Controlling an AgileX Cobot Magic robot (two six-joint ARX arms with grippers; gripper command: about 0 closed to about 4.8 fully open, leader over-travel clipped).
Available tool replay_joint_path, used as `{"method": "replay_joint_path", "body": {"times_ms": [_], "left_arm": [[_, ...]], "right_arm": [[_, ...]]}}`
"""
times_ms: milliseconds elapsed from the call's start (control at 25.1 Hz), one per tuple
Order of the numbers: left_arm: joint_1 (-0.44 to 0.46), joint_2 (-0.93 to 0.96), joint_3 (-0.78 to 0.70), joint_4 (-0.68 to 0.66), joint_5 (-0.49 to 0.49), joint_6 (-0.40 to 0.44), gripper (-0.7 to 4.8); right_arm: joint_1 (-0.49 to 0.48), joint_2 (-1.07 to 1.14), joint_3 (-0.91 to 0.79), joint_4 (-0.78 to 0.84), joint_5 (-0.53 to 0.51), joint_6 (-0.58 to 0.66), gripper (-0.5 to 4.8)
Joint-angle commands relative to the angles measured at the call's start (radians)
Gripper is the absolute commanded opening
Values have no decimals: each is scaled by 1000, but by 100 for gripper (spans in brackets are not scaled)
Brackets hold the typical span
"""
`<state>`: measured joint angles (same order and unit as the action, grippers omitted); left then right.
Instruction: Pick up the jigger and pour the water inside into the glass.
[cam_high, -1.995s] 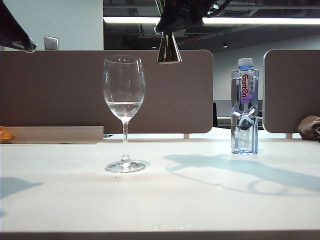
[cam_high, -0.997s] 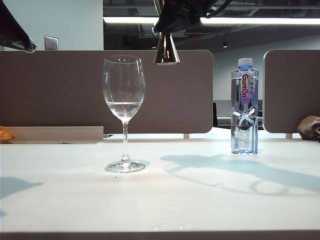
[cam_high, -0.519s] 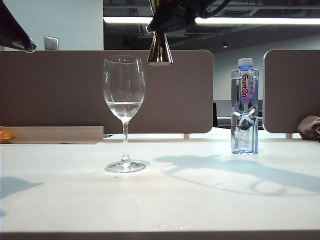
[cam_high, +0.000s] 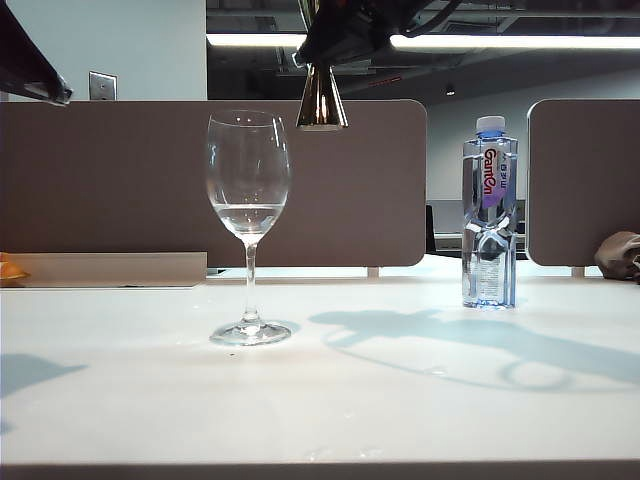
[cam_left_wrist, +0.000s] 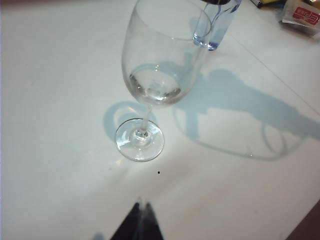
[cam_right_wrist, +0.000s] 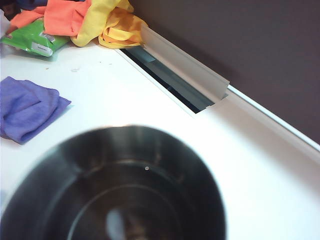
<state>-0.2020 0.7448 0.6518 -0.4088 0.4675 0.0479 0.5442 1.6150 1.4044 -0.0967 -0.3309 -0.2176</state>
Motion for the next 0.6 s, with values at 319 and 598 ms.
{"method": "replay_joint_path", "body": {"times_ms": [319,598], "left_arm": [[0,-1,0,5,4,-3,4],[0,-1,0,5,4,-3,4]], "right_arm": [[0,-6,6,24,126,-57,13],[0,-6,6,26,131,-143,13]]}}
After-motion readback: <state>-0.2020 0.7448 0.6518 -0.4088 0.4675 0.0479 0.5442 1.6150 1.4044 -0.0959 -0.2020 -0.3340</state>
